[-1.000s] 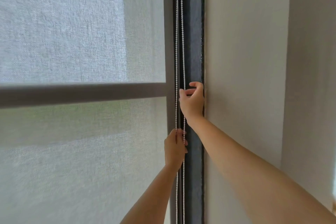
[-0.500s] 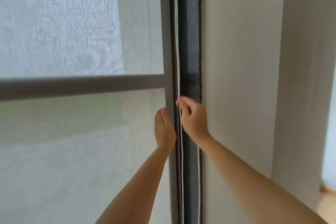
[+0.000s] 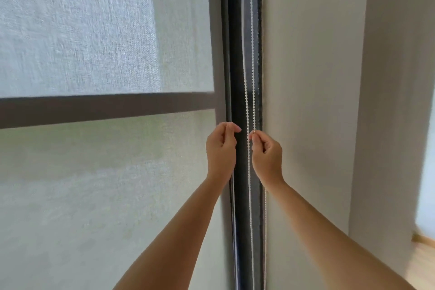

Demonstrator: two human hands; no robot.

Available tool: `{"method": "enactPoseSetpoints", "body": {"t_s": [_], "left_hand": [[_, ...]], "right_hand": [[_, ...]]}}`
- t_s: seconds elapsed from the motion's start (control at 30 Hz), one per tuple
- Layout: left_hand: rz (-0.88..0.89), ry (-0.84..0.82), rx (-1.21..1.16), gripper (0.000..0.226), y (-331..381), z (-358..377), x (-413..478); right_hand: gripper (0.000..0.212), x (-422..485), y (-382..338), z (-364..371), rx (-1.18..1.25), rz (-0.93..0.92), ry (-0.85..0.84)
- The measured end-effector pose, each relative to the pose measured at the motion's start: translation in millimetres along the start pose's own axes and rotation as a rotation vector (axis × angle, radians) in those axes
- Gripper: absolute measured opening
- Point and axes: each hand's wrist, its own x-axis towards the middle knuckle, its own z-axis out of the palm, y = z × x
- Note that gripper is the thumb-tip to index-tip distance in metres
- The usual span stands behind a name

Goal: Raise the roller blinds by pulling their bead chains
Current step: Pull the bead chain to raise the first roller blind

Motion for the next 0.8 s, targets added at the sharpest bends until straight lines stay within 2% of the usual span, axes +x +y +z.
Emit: {"method": "enactPoseSetpoints", "body": {"t_s": [0.07, 0.13, 0.27, 0.37, 0.47, 0.53, 0.6, 0.67, 0.73, 0.8], "left_hand": [[0.009, 0.068, 0.083, 0.023, -1.8, 1.1, -5.4], [-0.053, 0.088, 0.137, 0.011, -4.0, 0.2, -5.7], [-0.315, -0.239, -0.019, 0.043, -5.3, 1.7, 2.6], [-0.452, -0.242, -0.099, 0.047, -7.2, 6.9, 6.0], [-0.426, -0.13, 0.029, 0.043, -11.6, 11.4, 16.4], [-0.425, -0.165, 0.05, 0.057, -8.6, 16.0, 25.1], [-0.444, -0.215, -0.045, 0.056, 0.8, 22.8, 31.9], [-0.438, -0.249, -0.238, 0.038, 12.7, 28.0, 32.7], [-0.332, -0.151, -0.305, 0.021, 20.6, 32.5, 25.8], [-0.164, 0.022, -0.206, 0.025, 24.6, 31.9, 13.2]], "right_hand": [[0.022, 2.6, -2.8, 1.0, 0.019, 0.038, -0.058], [0.02, 1.4, -6.5, 3.1, 0.068, 0.066, -0.139], [0.023, -5.8, -16.3, 5.6, 0.226, 0.152, -0.242], [0.026, -10.6, -26.7, 1.9, 0.319, 0.195, -0.269], [0.03, -17.7, -33.8, -10.0, 0.444, 0.257, -0.354], [0.029, -21.6, -36.6, -20.5, 0.531, 0.276, -0.407], [0.029, -22.9, -38.1, -31.3, 0.57, 0.269, -0.427], [0.03, -20.0, -36.6, -41.6, 0.579, 0.27, -0.399], [0.031, -13.7, -32.2, -50.6, 0.555, 0.296, -0.322], [0.032, -6.6, -26.1, -57.5, 0.474, 0.313, -0.22]]}}
